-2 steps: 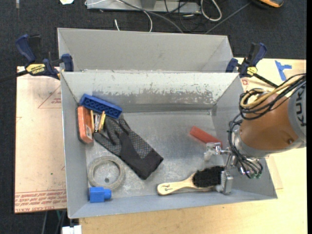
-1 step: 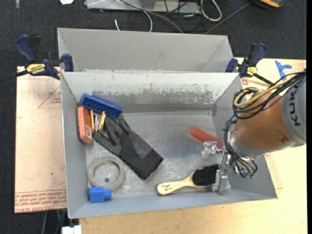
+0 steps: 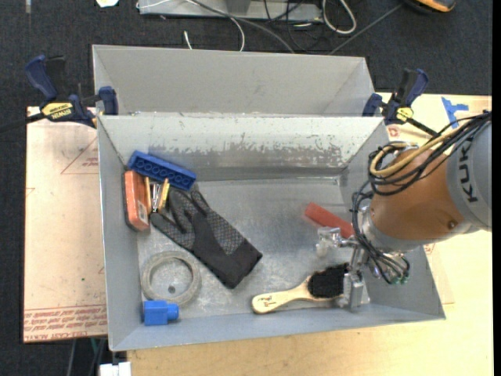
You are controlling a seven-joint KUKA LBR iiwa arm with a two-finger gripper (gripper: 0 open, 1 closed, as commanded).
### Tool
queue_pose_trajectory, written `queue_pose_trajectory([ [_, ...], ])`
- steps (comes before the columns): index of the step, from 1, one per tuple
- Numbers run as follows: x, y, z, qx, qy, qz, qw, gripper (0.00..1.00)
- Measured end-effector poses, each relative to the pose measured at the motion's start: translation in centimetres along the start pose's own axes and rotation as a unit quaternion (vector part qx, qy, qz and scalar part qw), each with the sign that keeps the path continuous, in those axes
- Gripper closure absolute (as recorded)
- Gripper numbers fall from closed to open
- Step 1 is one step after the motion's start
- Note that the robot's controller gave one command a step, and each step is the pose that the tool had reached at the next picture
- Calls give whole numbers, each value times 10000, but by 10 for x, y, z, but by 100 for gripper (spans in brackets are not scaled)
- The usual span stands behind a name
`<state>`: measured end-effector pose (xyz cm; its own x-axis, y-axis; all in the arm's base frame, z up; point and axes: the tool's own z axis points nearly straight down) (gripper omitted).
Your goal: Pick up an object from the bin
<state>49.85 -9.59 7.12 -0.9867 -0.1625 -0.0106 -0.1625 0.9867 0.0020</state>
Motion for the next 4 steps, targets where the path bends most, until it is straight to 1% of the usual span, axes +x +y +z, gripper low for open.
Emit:
queue_pose_trajectory([
  [1, -8, 1, 1, -11, 25, 889, 9960, 0],
  [2, -6, 17, 0, -9, -18, 126, 9999, 100],
  [4, -6, 17, 0, -10, -19, 130, 9999, 100],
])
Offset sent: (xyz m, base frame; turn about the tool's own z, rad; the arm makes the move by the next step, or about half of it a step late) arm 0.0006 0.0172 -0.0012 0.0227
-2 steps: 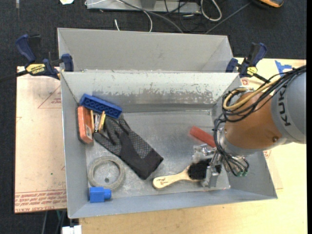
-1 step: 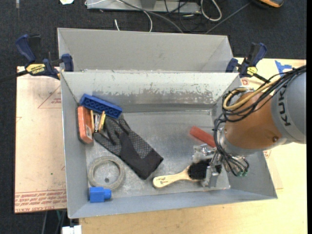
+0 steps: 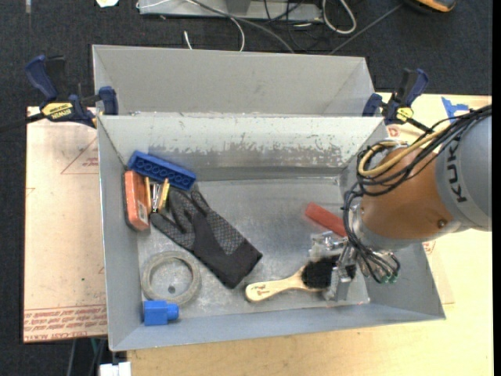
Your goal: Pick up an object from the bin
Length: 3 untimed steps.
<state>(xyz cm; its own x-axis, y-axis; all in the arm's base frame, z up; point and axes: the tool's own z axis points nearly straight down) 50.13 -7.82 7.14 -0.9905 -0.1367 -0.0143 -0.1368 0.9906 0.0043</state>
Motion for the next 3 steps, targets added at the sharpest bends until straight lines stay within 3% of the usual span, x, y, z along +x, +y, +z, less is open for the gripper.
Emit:
queue_pose_trajectory([
  [3, 0, 0, 0, -1, -1, 0, 10000, 100],
])
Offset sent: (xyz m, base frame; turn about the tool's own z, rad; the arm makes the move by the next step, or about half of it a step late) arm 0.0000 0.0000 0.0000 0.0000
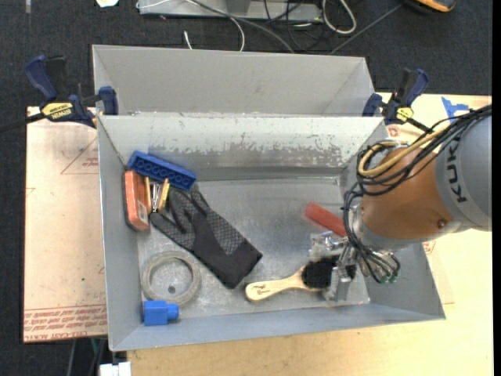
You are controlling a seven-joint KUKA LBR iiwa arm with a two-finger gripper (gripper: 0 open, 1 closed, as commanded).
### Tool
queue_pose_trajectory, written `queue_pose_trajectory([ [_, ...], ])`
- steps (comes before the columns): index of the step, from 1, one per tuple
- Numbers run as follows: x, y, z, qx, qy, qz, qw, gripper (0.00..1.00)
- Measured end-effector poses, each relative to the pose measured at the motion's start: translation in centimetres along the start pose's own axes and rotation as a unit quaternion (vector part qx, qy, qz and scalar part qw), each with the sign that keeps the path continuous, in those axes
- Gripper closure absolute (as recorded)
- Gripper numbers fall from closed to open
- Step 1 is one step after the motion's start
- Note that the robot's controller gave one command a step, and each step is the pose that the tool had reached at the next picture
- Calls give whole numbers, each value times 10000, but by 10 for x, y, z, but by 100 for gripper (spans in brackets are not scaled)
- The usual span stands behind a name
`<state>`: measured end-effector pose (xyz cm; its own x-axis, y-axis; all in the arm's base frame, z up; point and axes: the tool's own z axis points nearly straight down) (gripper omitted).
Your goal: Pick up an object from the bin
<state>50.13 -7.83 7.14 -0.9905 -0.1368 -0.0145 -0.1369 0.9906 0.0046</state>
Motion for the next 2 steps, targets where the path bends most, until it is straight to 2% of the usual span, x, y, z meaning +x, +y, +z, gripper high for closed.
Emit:
queue_pose_trajectory([
  [2, 0, 0, 0, 0, -1, 1, 10000, 100],
])
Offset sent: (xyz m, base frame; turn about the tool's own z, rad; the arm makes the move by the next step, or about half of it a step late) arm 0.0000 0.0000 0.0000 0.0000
